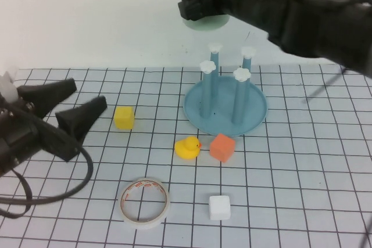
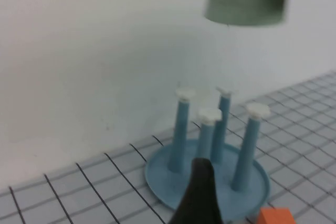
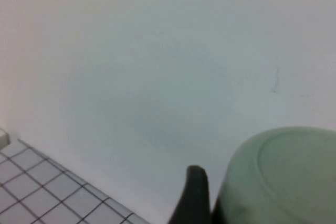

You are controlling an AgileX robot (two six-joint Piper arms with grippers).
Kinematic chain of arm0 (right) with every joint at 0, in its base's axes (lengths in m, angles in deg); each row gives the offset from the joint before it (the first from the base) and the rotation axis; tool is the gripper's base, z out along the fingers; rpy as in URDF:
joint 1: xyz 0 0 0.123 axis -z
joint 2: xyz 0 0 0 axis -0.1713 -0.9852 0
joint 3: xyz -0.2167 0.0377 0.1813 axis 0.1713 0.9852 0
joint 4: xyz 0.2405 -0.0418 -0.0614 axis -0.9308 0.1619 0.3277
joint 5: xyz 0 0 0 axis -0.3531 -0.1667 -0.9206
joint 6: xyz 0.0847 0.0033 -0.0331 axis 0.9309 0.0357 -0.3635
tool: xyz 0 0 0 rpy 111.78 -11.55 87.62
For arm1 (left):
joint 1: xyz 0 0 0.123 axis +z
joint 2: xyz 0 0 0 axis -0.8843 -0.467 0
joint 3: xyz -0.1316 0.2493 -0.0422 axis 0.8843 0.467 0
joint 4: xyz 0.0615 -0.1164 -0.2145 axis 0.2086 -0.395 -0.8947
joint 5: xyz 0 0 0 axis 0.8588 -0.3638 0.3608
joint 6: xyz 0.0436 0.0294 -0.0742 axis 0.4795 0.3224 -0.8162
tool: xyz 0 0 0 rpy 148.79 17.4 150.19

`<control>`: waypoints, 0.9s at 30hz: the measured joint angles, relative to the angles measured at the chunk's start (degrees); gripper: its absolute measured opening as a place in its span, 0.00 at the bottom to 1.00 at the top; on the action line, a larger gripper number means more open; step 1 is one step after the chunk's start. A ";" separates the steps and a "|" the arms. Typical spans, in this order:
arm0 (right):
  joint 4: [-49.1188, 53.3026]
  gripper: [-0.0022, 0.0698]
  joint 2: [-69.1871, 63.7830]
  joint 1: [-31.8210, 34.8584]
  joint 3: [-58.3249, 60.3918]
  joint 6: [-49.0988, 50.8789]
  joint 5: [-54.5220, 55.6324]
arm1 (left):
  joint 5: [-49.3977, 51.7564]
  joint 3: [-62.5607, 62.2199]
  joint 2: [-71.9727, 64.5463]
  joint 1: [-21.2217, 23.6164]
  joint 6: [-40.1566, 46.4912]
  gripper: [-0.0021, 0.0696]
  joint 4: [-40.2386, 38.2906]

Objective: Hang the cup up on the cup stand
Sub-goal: Place the cup on the cup holder

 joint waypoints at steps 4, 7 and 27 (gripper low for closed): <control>-0.22 0.85 -6.27 0.00 -6.68 -0.88 3.97 | 0.23 0.00 0.00 0.05 -0.75 0.72 4.16; -0.55 0.85 -10.00 0.00 -10.37 -1.00 5.77 | 0.23 0.00 0.00 0.05 -0.83 0.66 5.13; -1.42 0.84 -17.52 5.18 -13.79 16.60 6.49 | 13.24 0.00 0.00 0.05 -2.15 0.42 5.73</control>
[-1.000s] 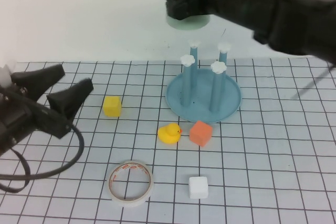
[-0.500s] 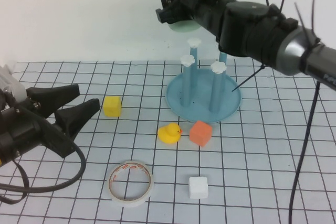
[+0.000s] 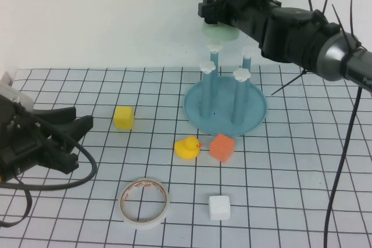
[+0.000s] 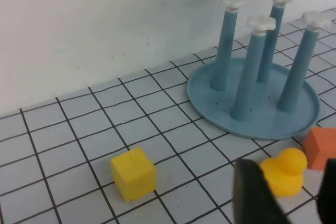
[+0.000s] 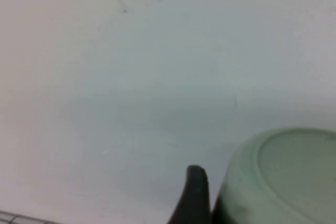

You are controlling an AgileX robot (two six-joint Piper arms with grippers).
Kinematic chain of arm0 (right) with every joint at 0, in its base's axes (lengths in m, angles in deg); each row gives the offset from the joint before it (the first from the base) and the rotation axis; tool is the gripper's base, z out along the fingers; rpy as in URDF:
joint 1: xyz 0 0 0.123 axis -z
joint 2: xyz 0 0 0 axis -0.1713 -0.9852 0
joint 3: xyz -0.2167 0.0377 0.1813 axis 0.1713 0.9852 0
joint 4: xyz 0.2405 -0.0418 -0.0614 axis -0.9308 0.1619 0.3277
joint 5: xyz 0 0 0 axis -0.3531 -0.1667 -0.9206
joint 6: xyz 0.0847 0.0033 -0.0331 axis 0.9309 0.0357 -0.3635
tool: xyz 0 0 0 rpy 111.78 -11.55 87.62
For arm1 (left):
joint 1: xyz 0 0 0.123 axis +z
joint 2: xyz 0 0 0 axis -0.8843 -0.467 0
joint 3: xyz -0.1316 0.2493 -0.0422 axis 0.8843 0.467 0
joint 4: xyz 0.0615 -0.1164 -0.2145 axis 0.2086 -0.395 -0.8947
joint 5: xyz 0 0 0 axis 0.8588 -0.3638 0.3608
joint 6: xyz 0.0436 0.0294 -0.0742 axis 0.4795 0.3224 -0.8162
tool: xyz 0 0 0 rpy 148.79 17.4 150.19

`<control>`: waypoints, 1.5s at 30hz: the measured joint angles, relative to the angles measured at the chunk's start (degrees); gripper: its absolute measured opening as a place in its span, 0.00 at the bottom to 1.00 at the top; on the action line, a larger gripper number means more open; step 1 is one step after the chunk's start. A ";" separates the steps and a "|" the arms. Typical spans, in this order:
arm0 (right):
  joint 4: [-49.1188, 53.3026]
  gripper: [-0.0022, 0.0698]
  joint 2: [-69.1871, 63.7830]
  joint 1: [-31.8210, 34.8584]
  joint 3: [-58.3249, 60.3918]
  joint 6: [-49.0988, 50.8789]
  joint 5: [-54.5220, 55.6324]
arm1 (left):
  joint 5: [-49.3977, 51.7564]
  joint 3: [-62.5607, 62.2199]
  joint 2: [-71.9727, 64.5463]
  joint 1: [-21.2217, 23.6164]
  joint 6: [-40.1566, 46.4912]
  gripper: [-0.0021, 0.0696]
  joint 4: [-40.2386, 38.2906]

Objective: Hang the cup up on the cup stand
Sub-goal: Place the cup on the cup holder

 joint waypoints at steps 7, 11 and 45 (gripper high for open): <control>0.00 0.84 -2.49 0.00 -0.04 0.59 -4.34 | 0.09 0.00 0.00 0.00 -0.56 0.11 0.00; 0.00 0.84 -3.27 0.00 -0.04 0.13 -4.50 | 0.09 0.00 0.00 0.00 -0.59 0.05 0.00; 0.00 0.85 -3.27 0.00 -0.58 -6.42 -1.08 | 0.09 0.00 0.00 0.00 -3.30 0.04 0.54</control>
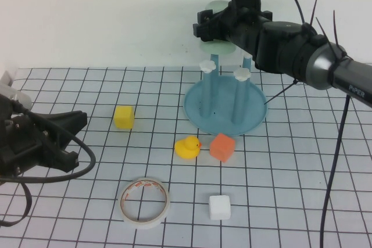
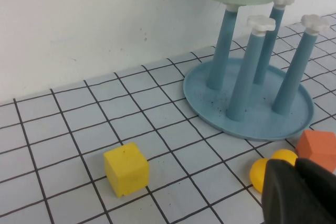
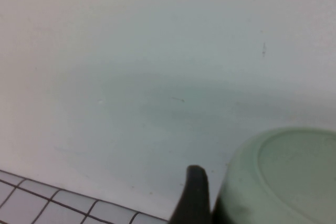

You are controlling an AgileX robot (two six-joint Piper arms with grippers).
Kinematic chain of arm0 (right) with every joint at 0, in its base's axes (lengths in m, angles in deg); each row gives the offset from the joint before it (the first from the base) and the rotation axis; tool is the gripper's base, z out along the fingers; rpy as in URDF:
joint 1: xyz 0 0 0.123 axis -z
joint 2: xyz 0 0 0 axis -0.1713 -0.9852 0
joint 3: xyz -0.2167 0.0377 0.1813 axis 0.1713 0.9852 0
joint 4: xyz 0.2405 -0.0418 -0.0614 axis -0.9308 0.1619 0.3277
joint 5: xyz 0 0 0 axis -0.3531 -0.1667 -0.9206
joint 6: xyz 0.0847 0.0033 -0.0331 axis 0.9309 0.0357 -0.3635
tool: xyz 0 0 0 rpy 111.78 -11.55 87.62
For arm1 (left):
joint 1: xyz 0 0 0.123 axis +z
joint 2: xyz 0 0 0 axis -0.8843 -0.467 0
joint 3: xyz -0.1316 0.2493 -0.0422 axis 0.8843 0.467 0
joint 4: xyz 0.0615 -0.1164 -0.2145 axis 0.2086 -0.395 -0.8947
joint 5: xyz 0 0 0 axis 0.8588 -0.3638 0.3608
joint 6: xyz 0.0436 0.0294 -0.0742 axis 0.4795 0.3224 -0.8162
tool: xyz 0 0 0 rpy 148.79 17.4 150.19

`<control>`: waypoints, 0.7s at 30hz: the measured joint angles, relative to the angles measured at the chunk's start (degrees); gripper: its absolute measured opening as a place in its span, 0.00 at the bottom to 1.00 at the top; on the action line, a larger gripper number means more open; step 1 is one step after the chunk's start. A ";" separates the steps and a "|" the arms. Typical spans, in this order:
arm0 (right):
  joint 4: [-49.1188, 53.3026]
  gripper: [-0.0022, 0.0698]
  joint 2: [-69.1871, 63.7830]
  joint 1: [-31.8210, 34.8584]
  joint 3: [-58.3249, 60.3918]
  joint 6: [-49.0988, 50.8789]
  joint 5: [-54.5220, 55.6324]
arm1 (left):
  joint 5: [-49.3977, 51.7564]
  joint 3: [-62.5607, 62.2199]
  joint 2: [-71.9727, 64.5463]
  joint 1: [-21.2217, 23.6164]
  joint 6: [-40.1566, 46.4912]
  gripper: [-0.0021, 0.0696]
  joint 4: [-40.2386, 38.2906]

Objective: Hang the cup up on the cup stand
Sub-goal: Place the cup on the cup holder

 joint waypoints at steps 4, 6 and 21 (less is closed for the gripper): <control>0.00 0.85 0.00 0.00 0.00 1.27 0.00 | 0.00 0.00 0.00 0.00 0.00 0.04 -0.10; 0.00 0.85 0.00 0.00 0.00 1.88 0.00 | 0.00 0.00 0.00 0.00 0.00 0.04 -0.10; 0.00 0.98 0.00 0.00 0.00 2.25 -0.43 | 0.00 0.00 0.00 0.00 0.00 0.04 -0.20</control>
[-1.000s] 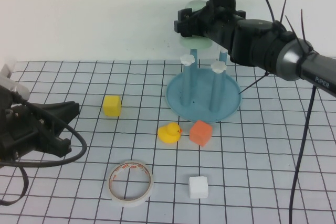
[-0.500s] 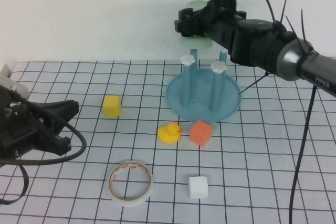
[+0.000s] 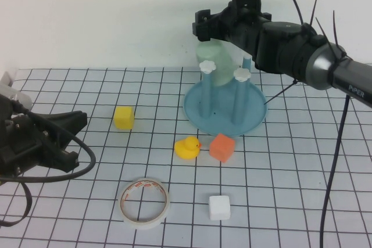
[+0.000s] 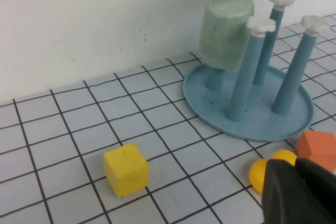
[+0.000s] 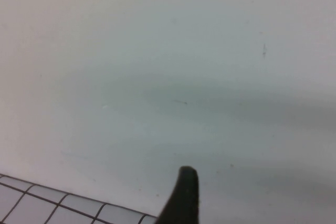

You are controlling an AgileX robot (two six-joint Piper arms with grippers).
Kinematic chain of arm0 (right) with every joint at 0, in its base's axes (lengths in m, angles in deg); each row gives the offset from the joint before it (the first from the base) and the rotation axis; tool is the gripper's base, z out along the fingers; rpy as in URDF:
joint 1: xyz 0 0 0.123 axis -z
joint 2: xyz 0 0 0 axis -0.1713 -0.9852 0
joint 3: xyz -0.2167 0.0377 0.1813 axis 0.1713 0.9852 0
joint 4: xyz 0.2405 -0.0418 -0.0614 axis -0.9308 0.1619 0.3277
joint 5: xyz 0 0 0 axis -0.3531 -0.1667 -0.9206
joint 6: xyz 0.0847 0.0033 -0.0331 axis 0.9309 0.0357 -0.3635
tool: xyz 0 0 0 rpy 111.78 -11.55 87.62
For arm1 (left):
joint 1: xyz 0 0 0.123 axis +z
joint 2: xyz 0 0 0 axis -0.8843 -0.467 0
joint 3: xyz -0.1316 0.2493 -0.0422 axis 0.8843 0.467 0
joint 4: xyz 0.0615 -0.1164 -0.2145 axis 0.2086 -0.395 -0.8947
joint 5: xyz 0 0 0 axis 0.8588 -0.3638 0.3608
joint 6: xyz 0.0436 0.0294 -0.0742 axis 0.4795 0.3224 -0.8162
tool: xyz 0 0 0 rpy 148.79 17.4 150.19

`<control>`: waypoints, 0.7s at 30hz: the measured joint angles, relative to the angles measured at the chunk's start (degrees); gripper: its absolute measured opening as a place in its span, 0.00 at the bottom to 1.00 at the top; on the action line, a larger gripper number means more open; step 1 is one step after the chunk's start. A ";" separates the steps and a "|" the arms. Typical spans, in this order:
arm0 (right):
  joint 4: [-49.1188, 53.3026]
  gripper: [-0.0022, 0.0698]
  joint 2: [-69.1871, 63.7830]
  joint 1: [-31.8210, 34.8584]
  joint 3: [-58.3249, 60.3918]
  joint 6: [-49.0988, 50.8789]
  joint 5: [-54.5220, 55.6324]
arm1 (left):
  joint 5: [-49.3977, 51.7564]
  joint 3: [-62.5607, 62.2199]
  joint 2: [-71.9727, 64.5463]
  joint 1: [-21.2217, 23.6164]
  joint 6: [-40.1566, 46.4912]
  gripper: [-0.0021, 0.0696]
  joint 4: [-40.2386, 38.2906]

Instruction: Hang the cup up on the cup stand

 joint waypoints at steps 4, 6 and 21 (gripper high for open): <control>0.00 0.92 0.00 0.00 0.00 -0.31 0.53 | 0.00 0.00 0.00 0.00 0.00 0.04 0.00; 0.00 0.79 0.11 -0.11 0.00 -1.08 1.56 | 0.00 0.00 0.00 0.00 0.11 0.04 0.00; -0.71 0.03 16.75 -8.67 2.84 -21.97 33.61 | 4.20 0.00 4.57 0.00 -0.02 0.03 -0.30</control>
